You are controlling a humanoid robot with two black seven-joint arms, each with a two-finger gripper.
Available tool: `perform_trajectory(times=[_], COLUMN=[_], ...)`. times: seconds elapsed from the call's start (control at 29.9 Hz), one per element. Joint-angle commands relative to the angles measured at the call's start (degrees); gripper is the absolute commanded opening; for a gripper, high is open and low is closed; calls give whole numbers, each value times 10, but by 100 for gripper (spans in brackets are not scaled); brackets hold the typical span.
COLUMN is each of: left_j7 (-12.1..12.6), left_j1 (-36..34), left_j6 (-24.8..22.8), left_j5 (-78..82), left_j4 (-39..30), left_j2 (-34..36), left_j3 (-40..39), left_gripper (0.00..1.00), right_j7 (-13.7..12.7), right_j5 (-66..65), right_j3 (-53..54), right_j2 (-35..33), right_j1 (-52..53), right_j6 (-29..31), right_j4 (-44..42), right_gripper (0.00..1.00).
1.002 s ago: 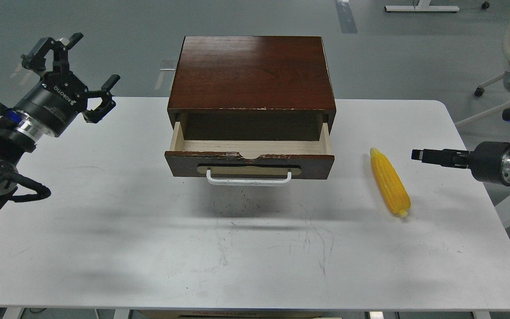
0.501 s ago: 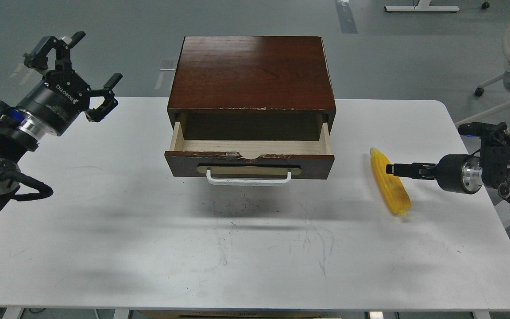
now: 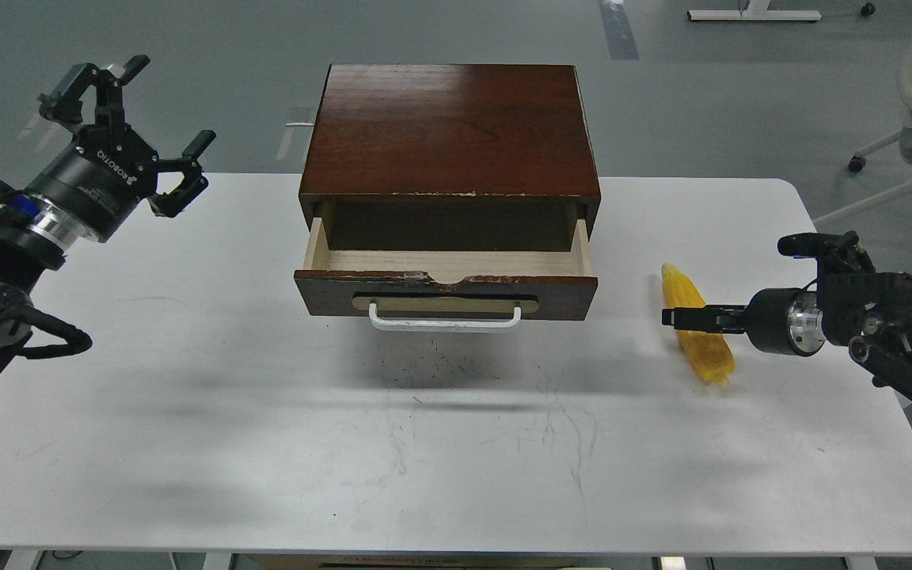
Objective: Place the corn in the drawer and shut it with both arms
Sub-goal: 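Lower the right gripper onto the corn cob and close it, then lift the corn with the right gripper and carry it over the open drawer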
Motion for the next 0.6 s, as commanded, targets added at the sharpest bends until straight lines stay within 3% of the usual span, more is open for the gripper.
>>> perform_trajectory(times=[0.0,0.17,0.3,0.4,0.47,0.57], left_j7=[0,0,0,0,0,0], left_j1=[1,1,1,0,1,0], left_j6=[0,0,0,0,0,0], left_j5=[0,1,1,0,0,0], left_j4=[0,0,0,0,0,-1], left_j2=[0,-1,-1,-1,-1,1], left_j3=[0,0,-1,-1,0,-1], left_gripper=[100,100,100,100,100,100], right_j7=[0,0,0,0,0,0], right_j5=[0,0,1,1,1,5], right_j3=[-2,-4,-4,-4,-4,-1], right_j2=[0,8,8,6,1,-13], right_j1=[-4,-8,-6,-5,-5,5], right_j6=[0,1,2,4,4,4], right_j4=[-1,-1,0,1,5,22], right_gripper=[93,78,46,32,18,16])
